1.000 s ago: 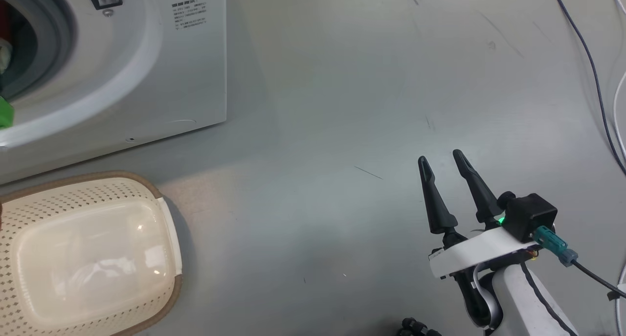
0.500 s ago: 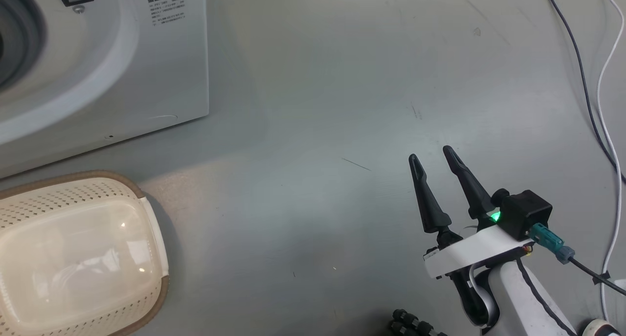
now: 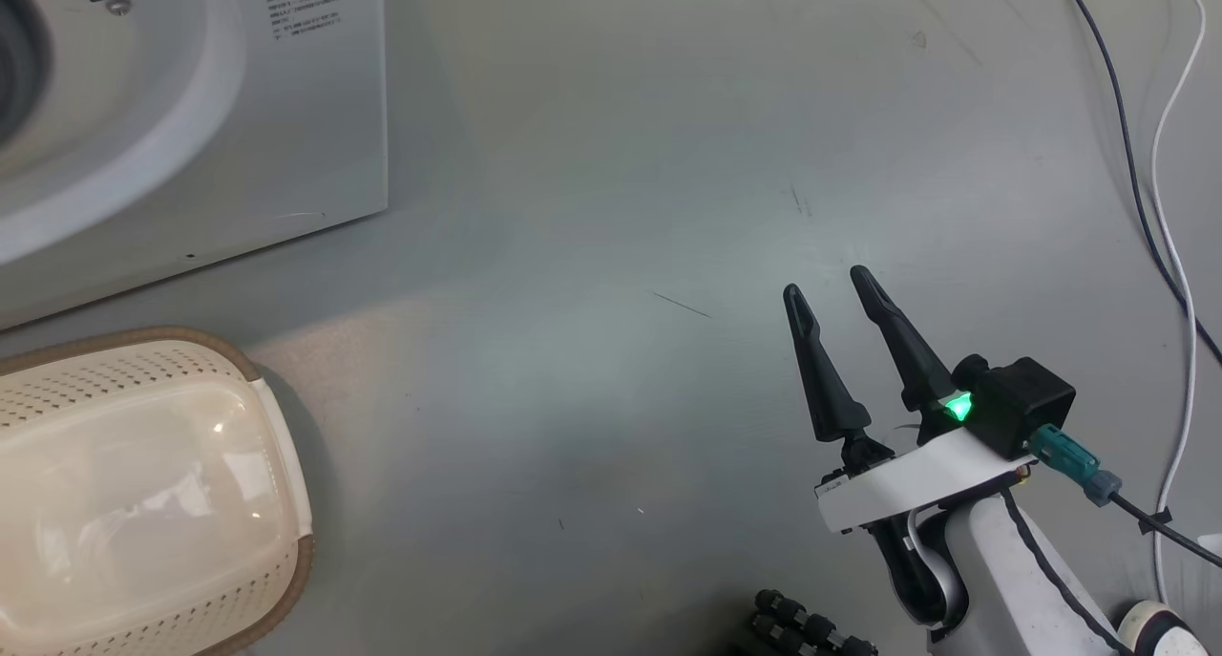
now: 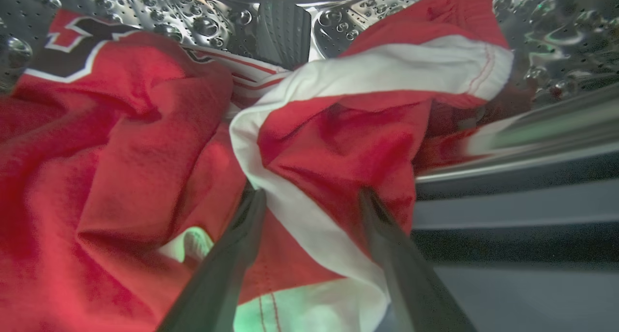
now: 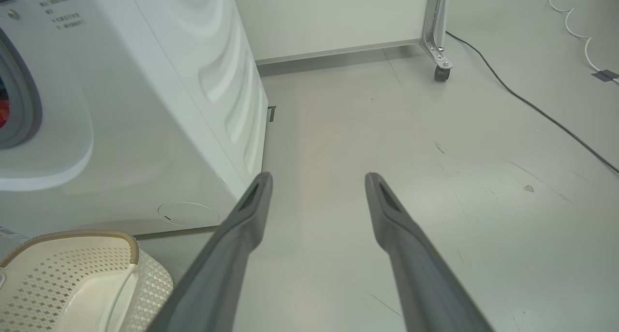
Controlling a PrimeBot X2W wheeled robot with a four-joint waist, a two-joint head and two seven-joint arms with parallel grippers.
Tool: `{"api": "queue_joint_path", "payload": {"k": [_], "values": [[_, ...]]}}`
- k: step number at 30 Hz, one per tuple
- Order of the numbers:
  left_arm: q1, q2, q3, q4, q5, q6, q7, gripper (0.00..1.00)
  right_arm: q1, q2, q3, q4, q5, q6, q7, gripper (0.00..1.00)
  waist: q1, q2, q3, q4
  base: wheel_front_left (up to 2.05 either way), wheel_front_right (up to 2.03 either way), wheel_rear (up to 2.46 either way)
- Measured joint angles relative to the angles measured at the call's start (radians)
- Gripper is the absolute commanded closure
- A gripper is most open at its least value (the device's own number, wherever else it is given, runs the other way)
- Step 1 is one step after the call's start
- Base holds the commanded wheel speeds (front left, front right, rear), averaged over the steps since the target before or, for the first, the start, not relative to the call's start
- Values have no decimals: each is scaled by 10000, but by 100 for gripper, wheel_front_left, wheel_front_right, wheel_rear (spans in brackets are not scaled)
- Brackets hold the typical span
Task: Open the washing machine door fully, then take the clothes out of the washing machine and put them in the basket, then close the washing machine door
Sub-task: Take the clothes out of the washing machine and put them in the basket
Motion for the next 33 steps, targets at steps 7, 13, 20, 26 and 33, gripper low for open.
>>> {"api": "queue_joint_path", "payload": {"k": [7,13,20,26,33], "values": [[-474,-54,90,305,-15,77,88,0,-177,4,113,-69,163,-79,0,0,0,0,194,-76,0,0,0],[-698,-69,130,608,-59,77,86,100,-182,2,148,-96,240,-107,0,0,0,0,238,-98,0,0,0],[-804,-249,27,851,-146,-132,-117,100,-244,4,115,-100,240,-240,0,0,0,0,213,-45,0,0,0],[-804,-477,-77,1101,-184,-453,-487,100,-352,2,63,-94,236,-268,0,0,0,0,46,104,0,0,0],[-761,-840,-132,1216,-190,-951,-1383,100,-353,0,-48,-15,207,-276,0,0,0,0,-288,302,0,0,0]]}}
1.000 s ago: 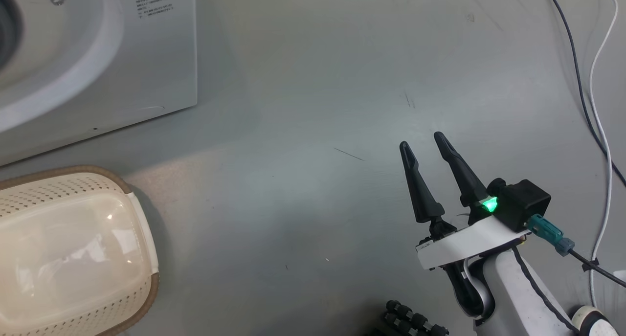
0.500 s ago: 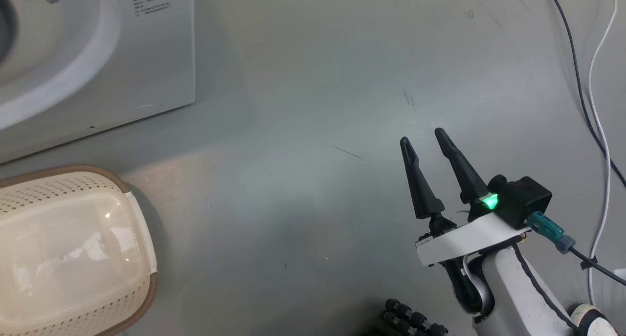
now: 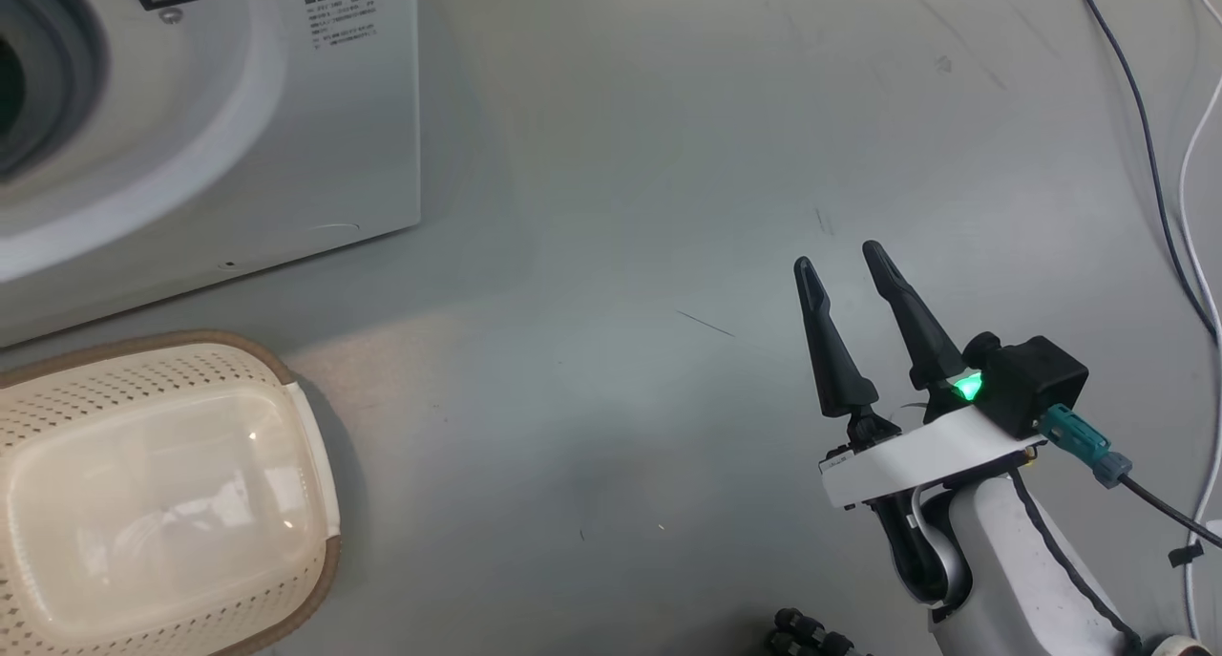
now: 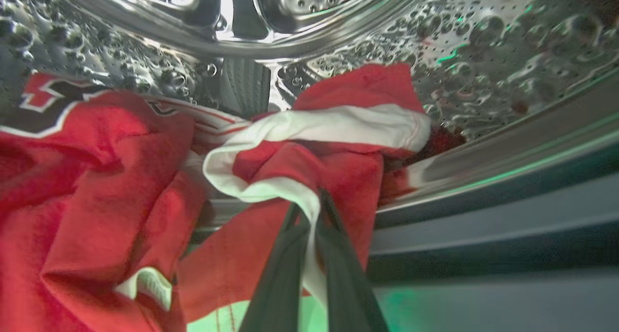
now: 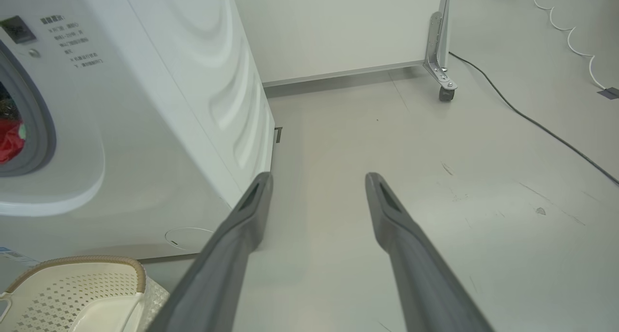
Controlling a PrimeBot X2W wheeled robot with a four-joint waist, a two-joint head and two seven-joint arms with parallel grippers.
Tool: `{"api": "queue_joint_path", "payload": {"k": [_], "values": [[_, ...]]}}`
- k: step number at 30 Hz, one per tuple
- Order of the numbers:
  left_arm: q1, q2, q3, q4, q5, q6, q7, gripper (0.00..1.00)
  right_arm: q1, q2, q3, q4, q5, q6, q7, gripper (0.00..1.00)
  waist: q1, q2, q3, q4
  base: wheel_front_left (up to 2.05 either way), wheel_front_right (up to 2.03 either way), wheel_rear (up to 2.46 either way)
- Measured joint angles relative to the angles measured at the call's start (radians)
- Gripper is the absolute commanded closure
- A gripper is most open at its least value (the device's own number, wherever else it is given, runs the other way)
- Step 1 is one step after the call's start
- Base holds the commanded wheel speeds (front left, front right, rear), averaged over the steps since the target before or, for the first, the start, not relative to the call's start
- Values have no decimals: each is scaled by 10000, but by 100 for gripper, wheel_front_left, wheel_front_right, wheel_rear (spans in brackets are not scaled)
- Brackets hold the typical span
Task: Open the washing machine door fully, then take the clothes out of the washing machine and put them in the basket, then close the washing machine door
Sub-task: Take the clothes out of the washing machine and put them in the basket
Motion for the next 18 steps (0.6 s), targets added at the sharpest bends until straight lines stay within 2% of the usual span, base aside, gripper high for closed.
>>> {"api": "queue_joint_path", "payload": {"k": [5,18], "values": [[143,-207,-65,23,-69,-303,-757,100,1,-4,-159,81,-71,0,0,0,0,0,-326,176,0,0,0],[1088,-675,-568,69,-54,-662,-2372,100,49,-10,-485,393,-326,12,0,0,0,0,-1381,929,0,0,0]]}}
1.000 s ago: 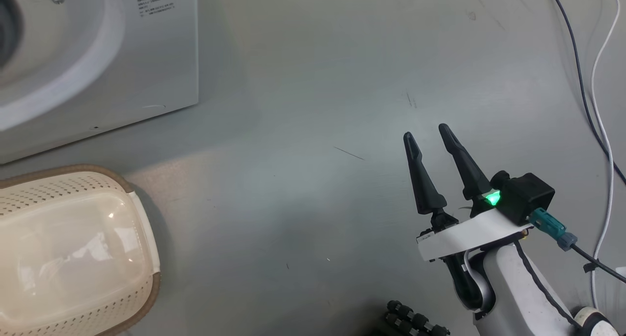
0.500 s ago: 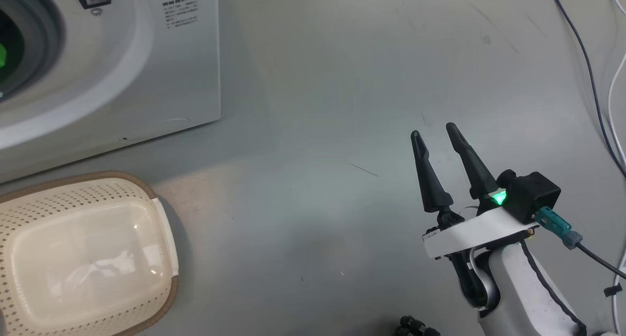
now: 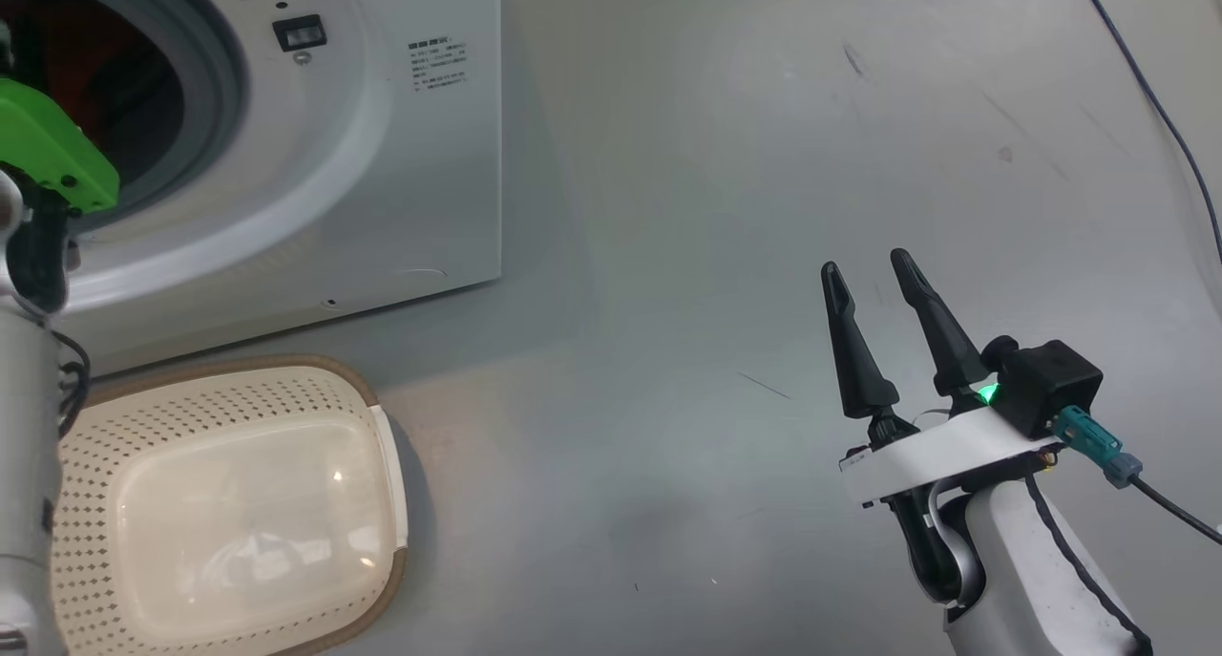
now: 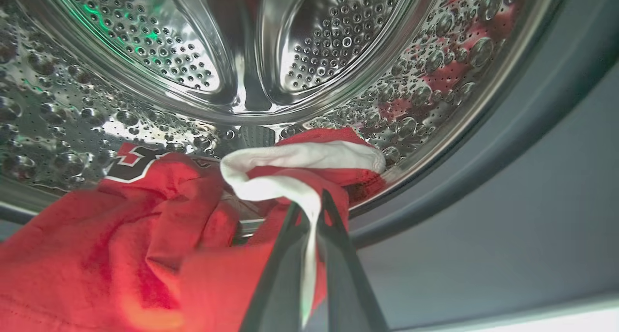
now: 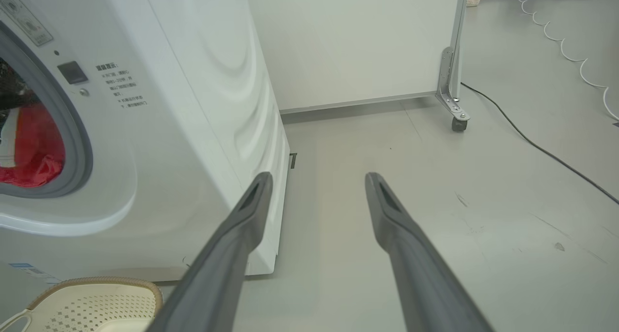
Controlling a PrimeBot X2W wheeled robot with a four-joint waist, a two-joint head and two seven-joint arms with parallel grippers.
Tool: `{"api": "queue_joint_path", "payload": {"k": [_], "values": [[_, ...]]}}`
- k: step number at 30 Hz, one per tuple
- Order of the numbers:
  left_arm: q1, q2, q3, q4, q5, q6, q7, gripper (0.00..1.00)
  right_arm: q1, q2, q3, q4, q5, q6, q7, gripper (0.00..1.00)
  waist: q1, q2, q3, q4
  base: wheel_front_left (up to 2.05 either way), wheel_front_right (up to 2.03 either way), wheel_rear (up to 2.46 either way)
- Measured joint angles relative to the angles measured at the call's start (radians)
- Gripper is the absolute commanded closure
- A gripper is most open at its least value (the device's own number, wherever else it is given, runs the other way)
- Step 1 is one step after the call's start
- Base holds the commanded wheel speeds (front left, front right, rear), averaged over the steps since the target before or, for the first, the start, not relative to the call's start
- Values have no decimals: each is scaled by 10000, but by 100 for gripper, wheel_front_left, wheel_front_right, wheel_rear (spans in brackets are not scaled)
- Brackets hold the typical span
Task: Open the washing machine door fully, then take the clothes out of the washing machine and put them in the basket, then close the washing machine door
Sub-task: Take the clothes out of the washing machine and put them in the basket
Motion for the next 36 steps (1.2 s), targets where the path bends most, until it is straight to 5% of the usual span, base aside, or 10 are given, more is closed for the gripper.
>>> {"api": "queue_joint_path", "payload": {"k": [24,36], "values": [[2246,-196,-1450,-1789,593,-119,-3545,100,776,-71,-437,337,-102,123,0,0,0,0,-1709,1232,0,0,0],[3057,-52,-999,-3528,803,-119,-3647,100,1229,-199,-525,474,-176,198,0,0,0,0,-2463,1811,0,0,0]]}}
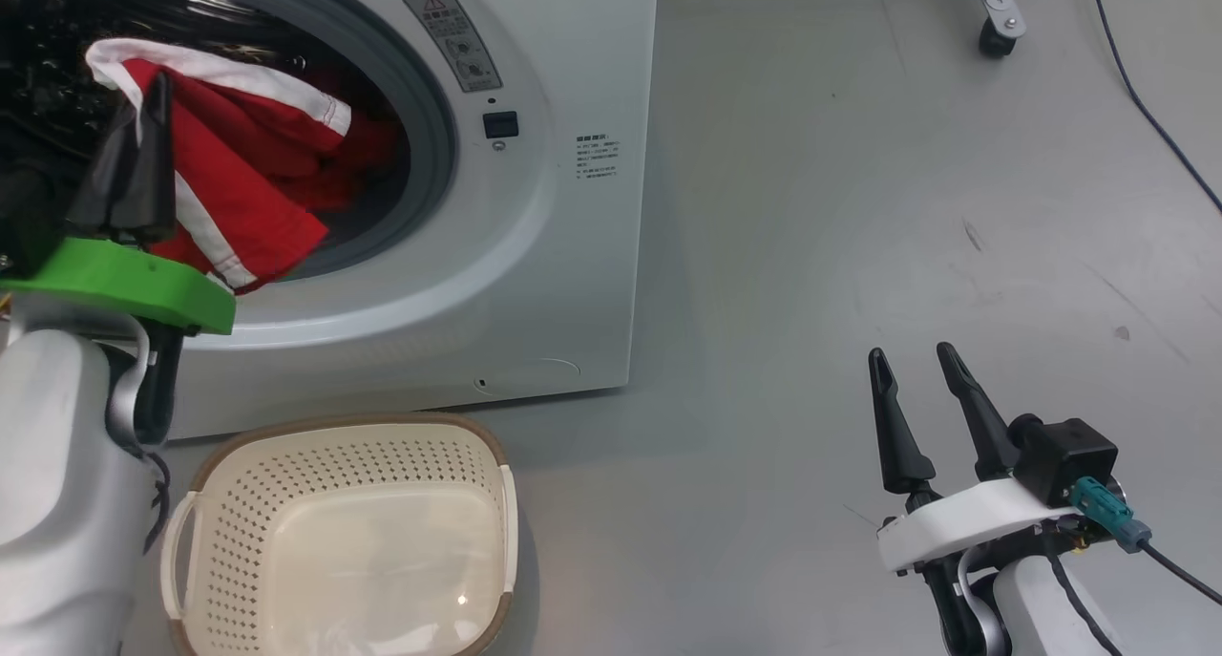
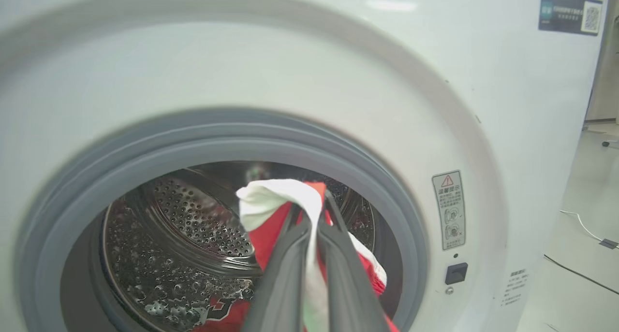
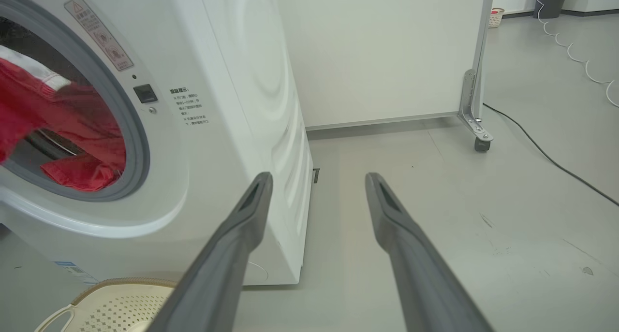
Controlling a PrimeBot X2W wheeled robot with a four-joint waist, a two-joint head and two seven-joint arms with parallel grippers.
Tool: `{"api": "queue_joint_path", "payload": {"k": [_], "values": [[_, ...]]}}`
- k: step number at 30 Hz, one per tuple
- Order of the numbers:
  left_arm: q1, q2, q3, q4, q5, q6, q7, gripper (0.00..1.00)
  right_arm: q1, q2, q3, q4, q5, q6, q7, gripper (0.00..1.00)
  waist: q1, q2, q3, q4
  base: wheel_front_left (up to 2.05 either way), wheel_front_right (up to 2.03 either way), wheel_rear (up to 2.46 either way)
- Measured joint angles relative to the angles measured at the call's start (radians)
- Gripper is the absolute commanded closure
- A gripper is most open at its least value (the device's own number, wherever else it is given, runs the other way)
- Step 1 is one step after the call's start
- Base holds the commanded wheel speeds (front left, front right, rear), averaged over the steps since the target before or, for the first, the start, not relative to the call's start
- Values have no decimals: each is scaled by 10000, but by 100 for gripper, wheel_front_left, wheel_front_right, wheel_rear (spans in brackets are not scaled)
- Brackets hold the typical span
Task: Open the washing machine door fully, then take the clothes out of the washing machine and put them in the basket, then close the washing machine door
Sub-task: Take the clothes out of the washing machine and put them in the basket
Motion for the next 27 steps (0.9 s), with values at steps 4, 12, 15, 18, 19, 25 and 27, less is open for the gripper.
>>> {"api": "queue_joint_path", "payload": {"k": [4,12,15,18,19,25,27], "values": [[93,36,616,-1561,366,0,10,100,25,0,4,8,0,27,0,0,0,0,-190,164,0,0,0],[288,128,1152,-3708,1024,0,0,100,164,6,61,8,-15,69,0,0,0,0,-348,338,0,0,0],[464,123,1285,-4171,1078,0,-2,100,166,6,58,0,-17,79,0,0,0,0,-352,359,0,0,0],[755,102,1352,-4458,1137,0,-2,100,168,6,52,-17,-17,81,0,0,0,0,-345,377,0,0,0],[853,92,1367,-4533,1137,0,-2,100,168,6,50,-21,-17,81,0,0,0,0,-340,382,0,0,0],[1642,67,1306,-4627,1135,0,-2,100,171,6,8,-36,-17,82,0,0,0,0,-283,397,0,0,0],[1940,33,1241,-4608,1112,0,-2,100,172,6,-8,-38,-17,82,0,0,0,0,-256,400,0,0,0]]}}
